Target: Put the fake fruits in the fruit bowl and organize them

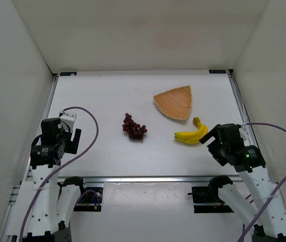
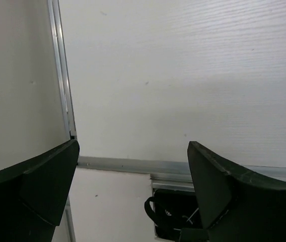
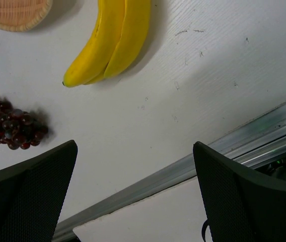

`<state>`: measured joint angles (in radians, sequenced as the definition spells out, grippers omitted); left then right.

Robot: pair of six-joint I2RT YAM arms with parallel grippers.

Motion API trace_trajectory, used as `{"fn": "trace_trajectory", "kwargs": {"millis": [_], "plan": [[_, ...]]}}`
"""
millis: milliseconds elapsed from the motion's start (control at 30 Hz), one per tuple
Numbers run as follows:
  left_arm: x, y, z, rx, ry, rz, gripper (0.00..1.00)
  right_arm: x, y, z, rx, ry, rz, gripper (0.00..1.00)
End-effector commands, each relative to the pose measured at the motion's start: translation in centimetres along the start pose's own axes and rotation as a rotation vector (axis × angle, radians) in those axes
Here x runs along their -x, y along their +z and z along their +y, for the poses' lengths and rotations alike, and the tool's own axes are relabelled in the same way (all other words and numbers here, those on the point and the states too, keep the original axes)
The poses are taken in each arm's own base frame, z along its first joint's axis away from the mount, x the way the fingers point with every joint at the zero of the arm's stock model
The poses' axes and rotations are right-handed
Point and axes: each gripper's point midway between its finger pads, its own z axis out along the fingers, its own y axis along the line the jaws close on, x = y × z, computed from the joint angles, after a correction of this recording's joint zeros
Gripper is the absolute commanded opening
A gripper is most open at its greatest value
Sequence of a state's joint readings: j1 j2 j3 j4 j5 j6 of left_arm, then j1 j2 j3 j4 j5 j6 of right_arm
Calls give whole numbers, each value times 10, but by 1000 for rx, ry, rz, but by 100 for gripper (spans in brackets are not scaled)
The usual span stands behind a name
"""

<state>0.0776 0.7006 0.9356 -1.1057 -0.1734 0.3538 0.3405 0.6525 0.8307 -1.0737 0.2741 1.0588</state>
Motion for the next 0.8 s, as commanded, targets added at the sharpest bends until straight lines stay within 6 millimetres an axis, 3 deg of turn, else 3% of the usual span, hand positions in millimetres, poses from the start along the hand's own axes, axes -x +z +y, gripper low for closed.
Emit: {"fn": "trace_trajectory", "kwargs": {"millis": [0,67,200,333,400,433,500,533,567,633,700,733,767], "plan": [[26,-4,-8,-73,21,-111,100,16,-7,11,14,49,-59,100],[11,1,-24,-163,52,-25,100,16,-9,19,20,32,-32,100],[5,5,-49,-333,55,92,100,17,-9,23,4,-4,-13,100],[34,18,-58,-395,45,157,100,10,-4,17,-9,-9,6,100],[64,14,-72,-446,32,140,100,10,-7,18,23,-13,-1,100],[74,23,-91,-512,48,167,100,11,-6,14,13,-13,-15,100],[103,25,-109,-563,21,147,100,14,-6,12,25,-7,-46,100],[108,38,-124,-598,26,194,100,13,-3,11,23,-7,-46,100],[128,36,-141,-629,36,160,100,15,-3,11,30,-4,-62,100],[133,51,-170,-696,80,220,100,15,0,8,17,-6,-65,100],[149,52,-192,-734,128,209,100,13,2,5,10,-8,-61,100],[148,65,-205,-744,147,253,100,13,2,5,10,-8,-61,100],[162,57,-221,-788,173,225,100,13,2,5,10,-8,-61,100]]}}
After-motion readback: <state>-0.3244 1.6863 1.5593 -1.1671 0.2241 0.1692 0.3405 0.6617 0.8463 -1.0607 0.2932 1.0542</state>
